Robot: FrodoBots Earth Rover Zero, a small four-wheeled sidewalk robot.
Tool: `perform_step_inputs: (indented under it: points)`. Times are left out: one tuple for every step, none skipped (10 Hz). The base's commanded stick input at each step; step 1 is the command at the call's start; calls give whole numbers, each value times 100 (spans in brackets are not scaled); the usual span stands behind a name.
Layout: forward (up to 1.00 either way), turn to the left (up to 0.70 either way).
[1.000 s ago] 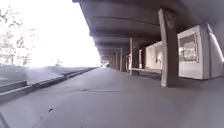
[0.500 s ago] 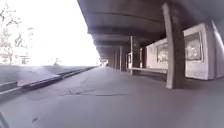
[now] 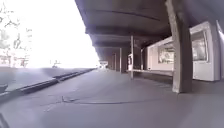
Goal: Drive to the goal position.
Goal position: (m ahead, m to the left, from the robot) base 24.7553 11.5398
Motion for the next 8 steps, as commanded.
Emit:
perform_step_inputs:
  points:
    - [70,0]
    - [70,0]
    - [70,0]
    - [70,0]
    - [70,0]
    - [70,0]
    - [70,0]
    - [70,0]
